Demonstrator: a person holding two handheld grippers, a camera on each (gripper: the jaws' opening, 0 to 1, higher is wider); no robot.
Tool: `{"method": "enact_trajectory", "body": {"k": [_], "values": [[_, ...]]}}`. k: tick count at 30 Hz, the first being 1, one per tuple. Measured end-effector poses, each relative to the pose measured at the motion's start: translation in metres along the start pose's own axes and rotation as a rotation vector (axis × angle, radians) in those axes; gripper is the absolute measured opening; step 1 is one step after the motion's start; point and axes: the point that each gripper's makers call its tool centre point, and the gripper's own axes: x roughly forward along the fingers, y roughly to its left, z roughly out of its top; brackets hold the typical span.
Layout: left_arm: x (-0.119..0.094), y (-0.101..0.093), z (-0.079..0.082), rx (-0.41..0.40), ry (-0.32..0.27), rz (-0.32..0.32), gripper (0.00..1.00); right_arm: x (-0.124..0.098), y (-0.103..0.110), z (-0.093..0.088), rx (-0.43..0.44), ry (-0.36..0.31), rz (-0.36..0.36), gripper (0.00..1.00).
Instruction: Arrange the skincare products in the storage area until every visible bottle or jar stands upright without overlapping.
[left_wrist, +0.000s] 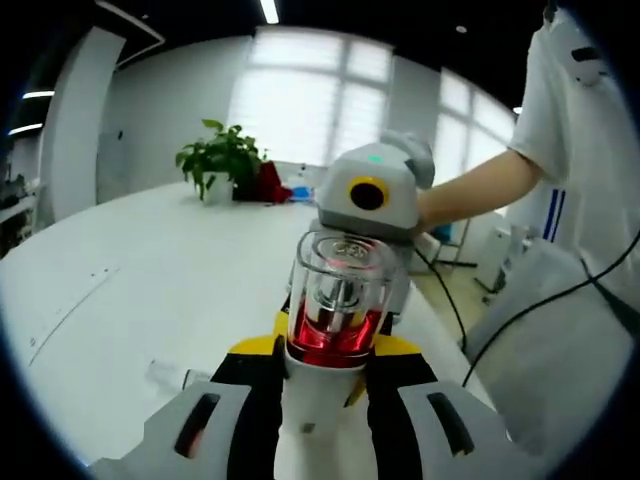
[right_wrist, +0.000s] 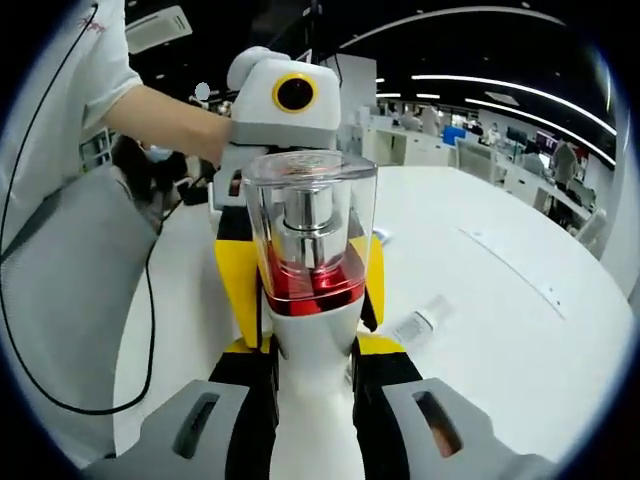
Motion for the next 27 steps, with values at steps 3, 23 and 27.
{"method": "enact_trajectory", "body": {"k": [3,23,27], "values": [[0.0,0.0,0.0,-0.002,0.0,-0.001,0.26,0.0,0.0,0.0,-0.002,-0.001,0.006,0.27],[-0.009,0.001,0.011,-0.037,-0.012,0.043,0.38,-0.008,-0.006,-0.001,0.05,0.018,-0.088,0.44],[-0.015,-0.003,0.014,-0.037,-0.005,0.055,0.41,-0.012,-0.004,0.002,0.057,0.027,-0.109,0.47]]}}
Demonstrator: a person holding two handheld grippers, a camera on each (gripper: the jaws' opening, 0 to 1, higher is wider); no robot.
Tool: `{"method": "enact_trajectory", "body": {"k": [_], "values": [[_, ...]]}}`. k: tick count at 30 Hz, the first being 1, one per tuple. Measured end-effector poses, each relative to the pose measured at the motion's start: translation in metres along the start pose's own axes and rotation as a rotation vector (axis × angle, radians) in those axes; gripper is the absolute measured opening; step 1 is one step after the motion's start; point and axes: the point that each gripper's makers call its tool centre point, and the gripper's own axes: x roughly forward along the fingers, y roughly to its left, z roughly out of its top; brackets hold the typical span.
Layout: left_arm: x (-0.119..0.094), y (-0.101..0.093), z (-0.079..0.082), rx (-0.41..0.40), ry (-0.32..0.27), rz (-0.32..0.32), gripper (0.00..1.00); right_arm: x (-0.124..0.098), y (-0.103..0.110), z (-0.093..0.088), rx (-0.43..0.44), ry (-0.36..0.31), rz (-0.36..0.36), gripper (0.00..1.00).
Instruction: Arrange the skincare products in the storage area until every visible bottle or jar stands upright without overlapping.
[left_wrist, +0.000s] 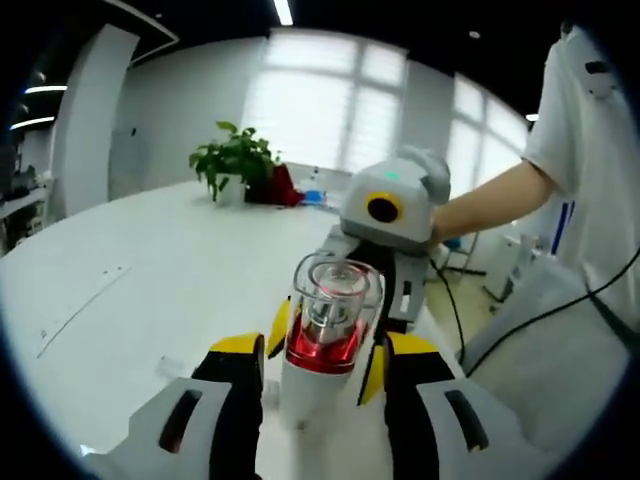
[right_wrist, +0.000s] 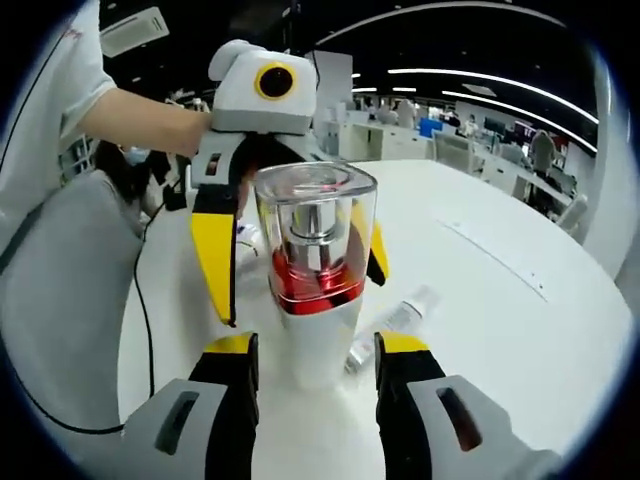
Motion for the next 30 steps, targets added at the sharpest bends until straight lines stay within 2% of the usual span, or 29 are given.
{"method": "enact_trajectory", "body": {"k": [4,12,16,27,30], "values": [[-0.009,-0.004,0.004,-0.011,-0.009,0.027,0.43,-0.005,0.003,0.004,0.009,-0.002,-0.027,0.52],[-0.034,-0.012,0.011,-0.051,-0.058,0.124,0.54,-0.024,0.007,0.005,0.052,-0.018,-0.093,0.63],[-0.047,-0.013,0.012,-0.072,-0.085,0.192,0.68,-0.034,0.013,0.006,0.061,-0.021,-0.116,0.66],[-0.089,-0.037,0.017,-0.12,-0.158,0.327,0.74,-0.065,0.033,0.003,0.126,-0.051,-0.191,0.76],[-0.103,-0.042,0.016,-0.149,-0.177,0.364,0.76,-0.073,0.043,0.01,0.179,-0.088,-0.208,0.78]]}}
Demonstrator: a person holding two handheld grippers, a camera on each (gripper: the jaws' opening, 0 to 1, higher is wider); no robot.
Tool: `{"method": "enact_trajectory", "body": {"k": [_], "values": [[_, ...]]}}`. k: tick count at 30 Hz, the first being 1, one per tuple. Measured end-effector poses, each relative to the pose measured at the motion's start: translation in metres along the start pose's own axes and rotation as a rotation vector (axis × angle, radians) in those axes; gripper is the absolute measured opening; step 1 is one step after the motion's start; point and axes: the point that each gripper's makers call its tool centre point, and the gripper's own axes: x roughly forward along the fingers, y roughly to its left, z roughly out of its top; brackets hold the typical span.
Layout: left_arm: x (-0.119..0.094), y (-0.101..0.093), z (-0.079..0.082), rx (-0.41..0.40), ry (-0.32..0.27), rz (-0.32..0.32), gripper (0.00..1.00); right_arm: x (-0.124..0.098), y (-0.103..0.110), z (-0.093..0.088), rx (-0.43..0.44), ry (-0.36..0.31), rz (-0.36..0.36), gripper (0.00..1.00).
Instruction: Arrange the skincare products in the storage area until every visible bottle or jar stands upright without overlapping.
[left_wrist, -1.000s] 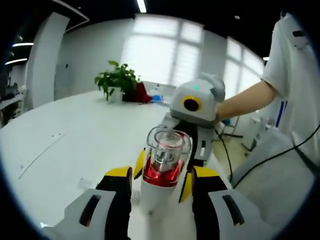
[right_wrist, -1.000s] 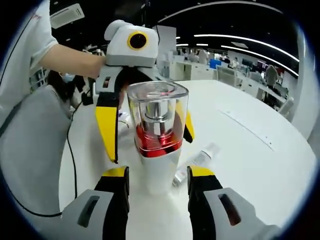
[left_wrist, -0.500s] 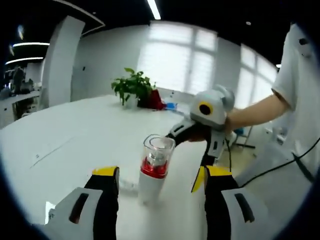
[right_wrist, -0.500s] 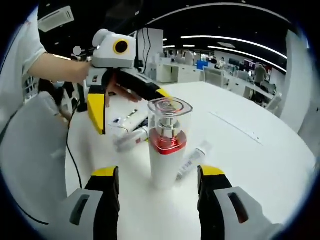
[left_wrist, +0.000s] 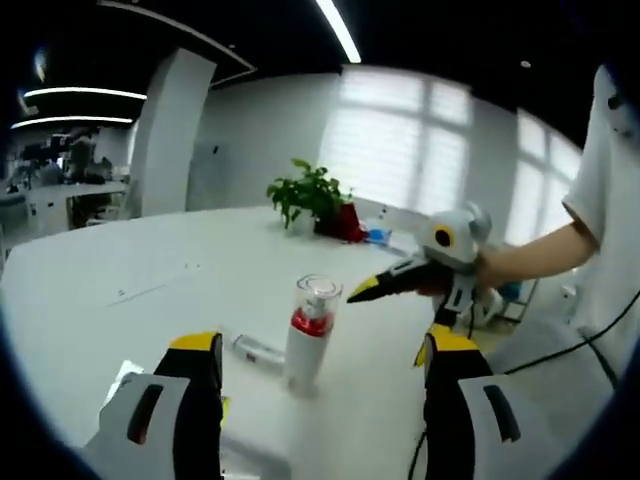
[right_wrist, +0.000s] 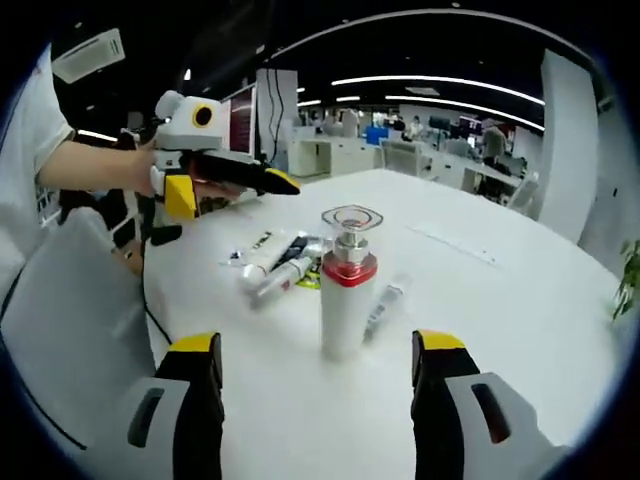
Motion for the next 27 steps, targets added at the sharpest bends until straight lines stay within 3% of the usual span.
{"method": "enact_trajectory", "body": {"k": [5,7,19,27], "values": [[-0.021,-0.001,-0.007,-0.024,-0.017,0.06,0.79,-0.009,0.015,0.002,0.023,-0.018,-0.01,0.85],[-0.029,0.001,-0.017,-0.077,0.007,0.089,0.8,-0.011,0.019,0.002,0.036,-0.025,-0.015,0.87],[-0.066,-0.011,-0.039,-0.112,0.013,0.195,0.92,-0.014,0.051,0.006,0.066,-0.046,-0.005,0.98],[-0.098,-0.028,-0.064,-0.152,0.041,0.249,0.94,-0.016,0.069,0.002,0.098,-0.044,0.011,0.99]]}}
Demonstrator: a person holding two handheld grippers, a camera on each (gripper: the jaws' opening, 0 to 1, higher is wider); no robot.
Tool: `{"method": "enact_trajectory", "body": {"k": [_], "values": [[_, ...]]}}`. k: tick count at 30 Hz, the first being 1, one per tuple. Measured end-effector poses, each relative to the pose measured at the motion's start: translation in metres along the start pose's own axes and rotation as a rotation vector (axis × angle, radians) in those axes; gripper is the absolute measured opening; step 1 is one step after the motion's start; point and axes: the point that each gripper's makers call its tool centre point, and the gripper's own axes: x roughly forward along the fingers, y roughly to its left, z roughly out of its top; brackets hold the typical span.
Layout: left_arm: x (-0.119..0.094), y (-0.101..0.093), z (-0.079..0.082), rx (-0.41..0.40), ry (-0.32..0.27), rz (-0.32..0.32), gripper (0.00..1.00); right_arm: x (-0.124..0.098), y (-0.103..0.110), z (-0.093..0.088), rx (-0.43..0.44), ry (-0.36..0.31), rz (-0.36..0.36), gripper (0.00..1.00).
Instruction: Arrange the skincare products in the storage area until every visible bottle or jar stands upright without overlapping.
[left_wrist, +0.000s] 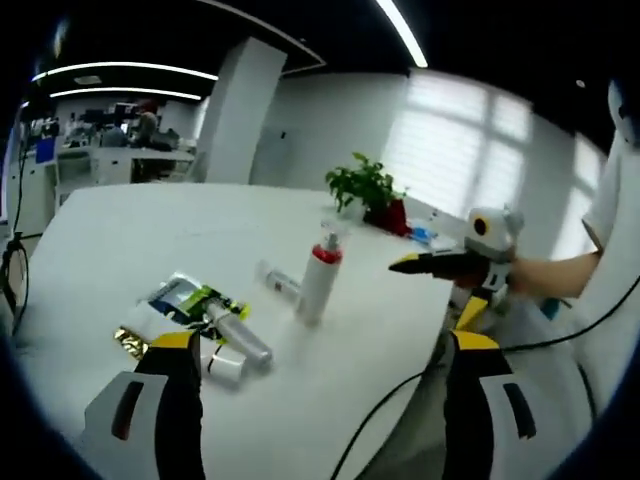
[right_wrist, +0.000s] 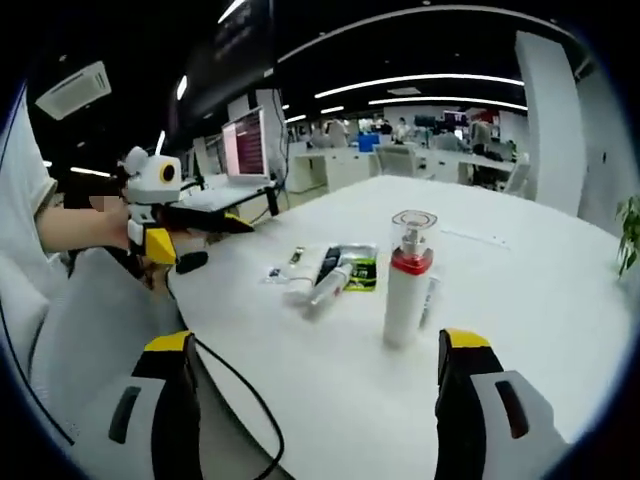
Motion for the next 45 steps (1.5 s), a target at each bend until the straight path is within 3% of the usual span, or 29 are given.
{"method": "enact_trajectory", "body": {"k": [5,12,20,26,39,41,45], "values": [[-0.02,0.01,-0.01,-0.027,0.004,0.048,0.96,0.001,0.01,-0.001,0.03,-0.002,0.009,0.99],[-0.039,0.011,-0.007,-0.032,-0.02,0.088,0.96,-0.003,0.022,-0.003,0.018,0.012,0.008,0.99],[-0.055,0.01,-0.004,-0.035,-0.053,0.153,0.98,-0.014,0.017,0.011,0.026,-0.045,-0.054,0.99],[-0.06,0.021,-0.017,-0.058,-0.025,0.208,0.99,-0.012,0.021,0.008,0.003,-0.027,-0.058,0.99],[-0.062,0.019,-0.014,-0.045,-0.041,0.234,0.99,-0.007,0.026,0.001,-0.031,0.039,-0.045,0.96],[-0.062,0.018,-0.012,-0.064,-0.058,0.217,0.99,-0.005,0.026,0.002,-0.043,0.054,-0.037,0.95],[-0.063,0.021,-0.014,-0.019,-0.038,0.238,0.99,0.003,0.026,0.014,-0.054,0.062,-0.022,0.91]]}}
